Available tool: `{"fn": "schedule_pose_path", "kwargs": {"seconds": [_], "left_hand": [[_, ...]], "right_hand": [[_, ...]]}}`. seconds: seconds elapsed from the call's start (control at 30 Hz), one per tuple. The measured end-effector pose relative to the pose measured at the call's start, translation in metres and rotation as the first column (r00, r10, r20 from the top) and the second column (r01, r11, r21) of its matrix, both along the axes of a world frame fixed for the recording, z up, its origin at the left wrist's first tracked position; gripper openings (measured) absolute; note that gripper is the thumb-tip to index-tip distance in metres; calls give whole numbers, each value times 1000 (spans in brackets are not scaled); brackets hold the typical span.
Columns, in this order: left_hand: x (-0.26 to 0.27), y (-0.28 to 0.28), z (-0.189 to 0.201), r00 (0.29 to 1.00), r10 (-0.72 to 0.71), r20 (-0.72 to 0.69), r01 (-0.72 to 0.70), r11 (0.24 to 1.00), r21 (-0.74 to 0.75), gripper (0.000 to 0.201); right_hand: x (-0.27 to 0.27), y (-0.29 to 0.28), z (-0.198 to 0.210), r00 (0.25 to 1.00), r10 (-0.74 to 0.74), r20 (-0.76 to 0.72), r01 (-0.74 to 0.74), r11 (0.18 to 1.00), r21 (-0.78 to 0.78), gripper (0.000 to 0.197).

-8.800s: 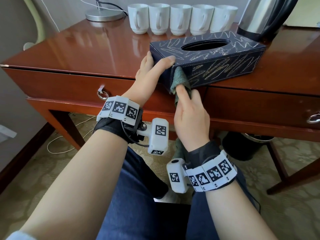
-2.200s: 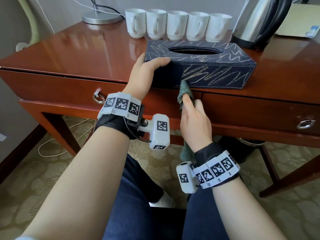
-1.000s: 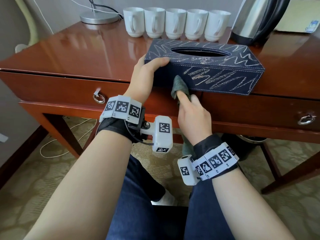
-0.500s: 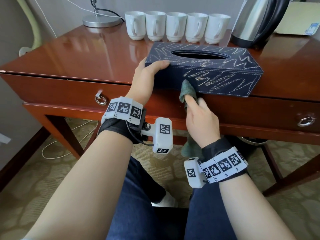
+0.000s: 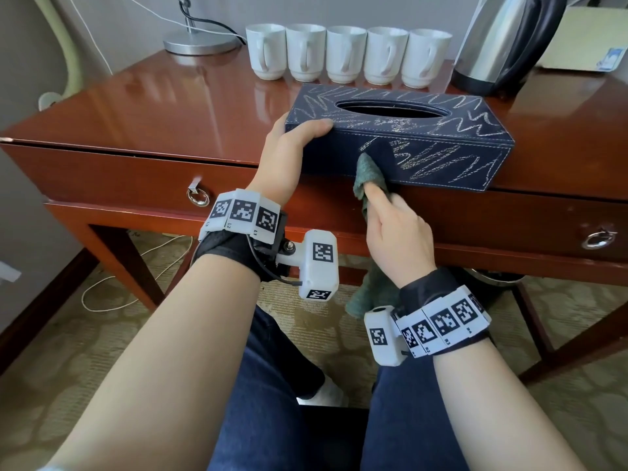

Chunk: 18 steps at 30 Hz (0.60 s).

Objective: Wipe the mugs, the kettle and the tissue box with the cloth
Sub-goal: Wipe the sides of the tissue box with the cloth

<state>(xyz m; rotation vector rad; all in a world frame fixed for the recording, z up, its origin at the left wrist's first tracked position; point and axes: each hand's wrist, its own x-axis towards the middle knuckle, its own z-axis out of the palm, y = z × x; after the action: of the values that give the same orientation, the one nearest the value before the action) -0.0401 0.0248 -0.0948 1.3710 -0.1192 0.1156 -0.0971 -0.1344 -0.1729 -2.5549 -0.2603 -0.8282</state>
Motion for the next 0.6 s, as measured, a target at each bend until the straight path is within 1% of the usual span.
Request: {"fn": "schedule_pose_path", "kwargs": {"seconds": [0.07, 0.13, 0.23, 0.3, 0.37, 0.5, 0.6], "left_hand": [[0, 0, -1, 1000, 1, -1, -1, 1000, 6, 30], [0, 0, 0, 1000, 3, 0, -3, 1000, 14, 32], [-2, 0, 1, 1000, -3, -4, 3, 1000, 2, 39], [-3, -1, 1, 1000, -7, -4, 7, 1000, 4, 38], [-2, 0, 1, 1000, -12, -7, 12, 1000, 6, 32], [-1, 1, 1, 1000, -23, -4, 23, 1000, 9, 32], [-1, 1, 1, 999, -28, -16, 28, 1000, 7, 24]], "right_hand": [[-1, -7, -2, 999, -37, 18, 37, 999, 7, 38], [-2, -9, 0, 998, -56, 23, 55, 996, 66, 38], [0, 2, 8, 999, -16, 52, 9, 990, 138, 42], [4, 12, 11, 998, 17, 62, -27, 987, 158, 42], [7, 16, 10, 998, 37, 51, -44, 986, 160, 41], [6, 6, -1, 998, 11, 58, -17, 995, 99, 38], [2, -1, -2, 996, -29, 89, 17, 990, 139, 36]]}}
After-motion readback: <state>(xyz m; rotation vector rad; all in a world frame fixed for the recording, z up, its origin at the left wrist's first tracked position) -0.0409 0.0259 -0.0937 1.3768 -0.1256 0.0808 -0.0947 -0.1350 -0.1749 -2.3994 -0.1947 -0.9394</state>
